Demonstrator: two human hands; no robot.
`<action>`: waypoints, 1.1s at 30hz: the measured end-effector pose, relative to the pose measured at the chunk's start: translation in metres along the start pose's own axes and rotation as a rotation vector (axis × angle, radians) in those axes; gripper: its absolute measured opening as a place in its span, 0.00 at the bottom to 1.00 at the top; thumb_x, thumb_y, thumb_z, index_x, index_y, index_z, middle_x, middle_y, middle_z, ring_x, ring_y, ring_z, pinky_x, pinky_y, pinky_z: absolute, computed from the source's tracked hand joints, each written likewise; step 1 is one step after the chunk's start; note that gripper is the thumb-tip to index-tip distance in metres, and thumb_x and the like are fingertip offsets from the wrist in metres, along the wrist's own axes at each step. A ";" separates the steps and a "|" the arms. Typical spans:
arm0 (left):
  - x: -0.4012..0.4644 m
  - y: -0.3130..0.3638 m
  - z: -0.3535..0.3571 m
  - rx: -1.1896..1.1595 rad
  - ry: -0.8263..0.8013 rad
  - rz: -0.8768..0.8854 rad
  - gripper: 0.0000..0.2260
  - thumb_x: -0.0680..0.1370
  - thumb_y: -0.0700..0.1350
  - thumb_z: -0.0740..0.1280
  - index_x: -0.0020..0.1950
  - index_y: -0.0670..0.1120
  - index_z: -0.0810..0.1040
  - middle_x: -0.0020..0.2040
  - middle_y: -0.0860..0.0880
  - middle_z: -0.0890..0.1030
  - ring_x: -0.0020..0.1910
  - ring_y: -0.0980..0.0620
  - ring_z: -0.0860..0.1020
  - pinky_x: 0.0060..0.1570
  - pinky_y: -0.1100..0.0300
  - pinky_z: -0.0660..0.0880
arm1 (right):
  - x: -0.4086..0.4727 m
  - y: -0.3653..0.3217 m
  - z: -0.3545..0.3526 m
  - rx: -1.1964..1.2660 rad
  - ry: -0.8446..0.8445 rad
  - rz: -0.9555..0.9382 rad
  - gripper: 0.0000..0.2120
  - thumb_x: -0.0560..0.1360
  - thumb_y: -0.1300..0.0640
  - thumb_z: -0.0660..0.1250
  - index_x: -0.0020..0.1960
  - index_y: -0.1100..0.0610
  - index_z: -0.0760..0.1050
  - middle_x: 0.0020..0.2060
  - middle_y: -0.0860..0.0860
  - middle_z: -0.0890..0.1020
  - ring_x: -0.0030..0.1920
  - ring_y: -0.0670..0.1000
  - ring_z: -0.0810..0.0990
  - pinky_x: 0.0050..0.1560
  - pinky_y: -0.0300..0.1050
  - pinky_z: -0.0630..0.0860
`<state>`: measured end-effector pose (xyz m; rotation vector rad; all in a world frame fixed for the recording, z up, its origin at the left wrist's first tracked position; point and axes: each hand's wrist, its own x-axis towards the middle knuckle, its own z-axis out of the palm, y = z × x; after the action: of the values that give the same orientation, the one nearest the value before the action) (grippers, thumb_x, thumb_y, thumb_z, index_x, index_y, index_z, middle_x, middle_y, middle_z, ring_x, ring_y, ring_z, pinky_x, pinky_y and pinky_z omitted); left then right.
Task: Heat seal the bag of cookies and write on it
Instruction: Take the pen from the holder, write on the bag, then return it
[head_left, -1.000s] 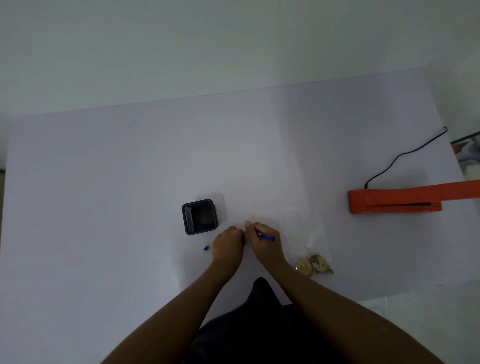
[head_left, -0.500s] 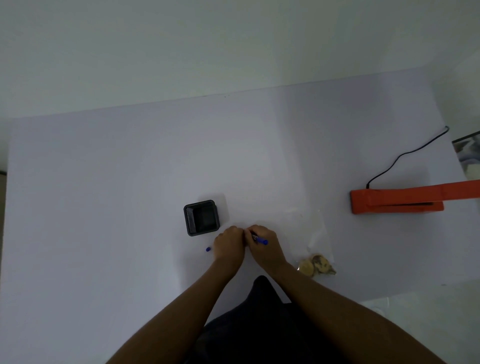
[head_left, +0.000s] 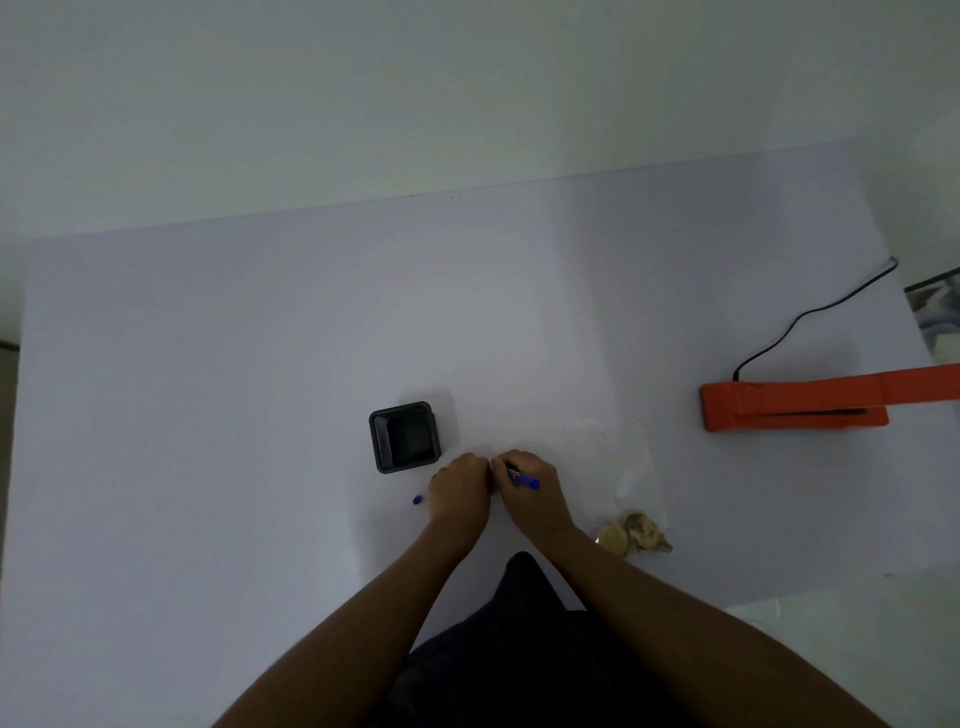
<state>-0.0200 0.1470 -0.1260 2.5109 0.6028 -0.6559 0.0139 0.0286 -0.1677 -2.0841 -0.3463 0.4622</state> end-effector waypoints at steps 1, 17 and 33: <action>0.000 0.001 -0.001 0.006 -0.003 0.001 0.07 0.80 0.41 0.64 0.44 0.45 0.79 0.45 0.48 0.80 0.38 0.52 0.76 0.41 0.59 0.76 | 0.000 0.001 0.000 -0.004 0.005 0.001 0.12 0.80 0.59 0.64 0.43 0.63 0.81 0.36 0.55 0.83 0.35 0.50 0.81 0.39 0.48 0.81; 0.002 0.001 -0.001 0.020 -0.015 -0.023 0.07 0.80 0.41 0.65 0.43 0.45 0.80 0.44 0.48 0.80 0.39 0.49 0.80 0.41 0.57 0.78 | 0.000 0.000 0.002 0.029 0.046 0.017 0.17 0.80 0.54 0.61 0.38 0.63 0.78 0.32 0.56 0.81 0.33 0.52 0.80 0.37 0.53 0.80; 0.003 0.002 -0.001 0.039 -0.029 -0.026 0.07 0.80 0.41 0.65 0.42 0.45 0.79 0.44 0.48 0.80 0.38 0.50 0.79 0.41 0.58 0.77 | -0.003 0.001 0.000 0.025 0.072 0.031 0.15 0.80 0.56 0.62 0.39 0.62 0.79 0.33 0.55 0.81 0.34 0.51 0.81 0.38 0.53 0.80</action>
<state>-0.0165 0.1469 -0.1259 2.5288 0.6181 -0.7190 0.0112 0.0269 -0.1681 -2.0787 -0.2653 0.4072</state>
